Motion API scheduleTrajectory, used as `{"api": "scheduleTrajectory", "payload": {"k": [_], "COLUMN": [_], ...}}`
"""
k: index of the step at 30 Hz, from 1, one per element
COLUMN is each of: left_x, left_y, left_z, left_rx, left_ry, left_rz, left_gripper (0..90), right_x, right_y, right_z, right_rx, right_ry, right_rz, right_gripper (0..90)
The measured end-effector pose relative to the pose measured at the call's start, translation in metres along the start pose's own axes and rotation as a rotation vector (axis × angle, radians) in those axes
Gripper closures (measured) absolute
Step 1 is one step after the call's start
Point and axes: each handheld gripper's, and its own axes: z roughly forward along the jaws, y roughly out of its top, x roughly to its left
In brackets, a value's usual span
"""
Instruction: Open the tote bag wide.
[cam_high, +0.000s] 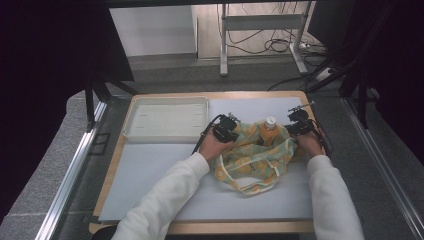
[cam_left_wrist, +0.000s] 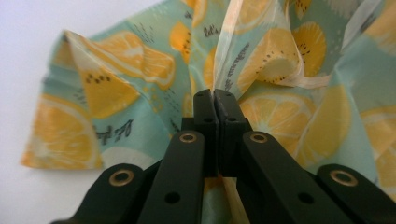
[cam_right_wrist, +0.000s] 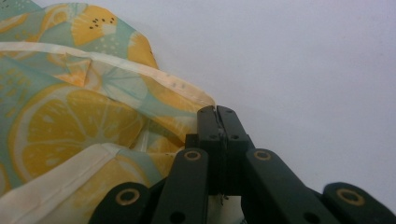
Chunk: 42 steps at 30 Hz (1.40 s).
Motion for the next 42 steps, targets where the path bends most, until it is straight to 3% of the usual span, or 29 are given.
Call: {"api": "scheduleTrajectory", "payload": {"k": [9, 15, 19, 23, 25, 28, 30, 32, 36, 42], "left_x": [-0.001, 0.002, 0.001, -0.007, -0.012, -0.018, -0.023, -0.029, -0.04, -0.042], "left_y": [0.001, 0.009, 0.014, 0.016, 0.015, 0.012, 0.01, 0.007, 0.006, 0.021], "left_z": [-0.004, -0.032, -0.056, -0.079, -0.092, -0.108, -0.114, -0.113, -0.099, -0.068], "left_rx": [-0.013, -0.156, -0.228, -0.293, -0.327, -0.368, -0.357, -0.335, -0.291, -0.219], "left_ry": [0.013, -0.006, 0.0, -0.011, -0.002, -0.041, -0.077, -0.106, -0.124, -0.103], "left_rz": [0.001, -0.021, -0.013, 0.018, 0.048, 0.079, 0.103, 0.123, 0.138, 0.14], "left_gripper": [84.7, 52.0, 44.0, 46.4, 49.8, 67.7, 80.4, 85.7, 86.8, 86.3], "right_x": [-0.002, -0.008, -0.01, -0.007, -0.003, 0.005, 0.011, 0.019, 0.039, 0.057], "right_y": [0.0, 0.003, 0.005, 0.005, 0.003, -0.003, -0.007, -0.012, -0.022, -0.036], "right_z": [-0.006, -0.031, -0.056, -0.086, -0.097, -0.114, -0.123, -0.129, -0.13, -0.112], "right_rx": [-0.015, -0.124, -0.212, -0.298, -0.319, -0.336, -0.34, -0.329, -0.296, -0.223], "right_ry": [-0.012, -0.009, -0.015, 0.013, 0.044, 0.077, 0.101, 0.124, 0.15, 0.16], "right_rz": [0.015, 0.058, 0.068, 0.065, 0.054, 0.02, 0.007, -0.01, -0.051, -0.097], "right_gripper": [85.9, 72.6, 65.7, 64.4, 68.4, 79.9, 87.2, 88.9, 89.0, 88.9]}}
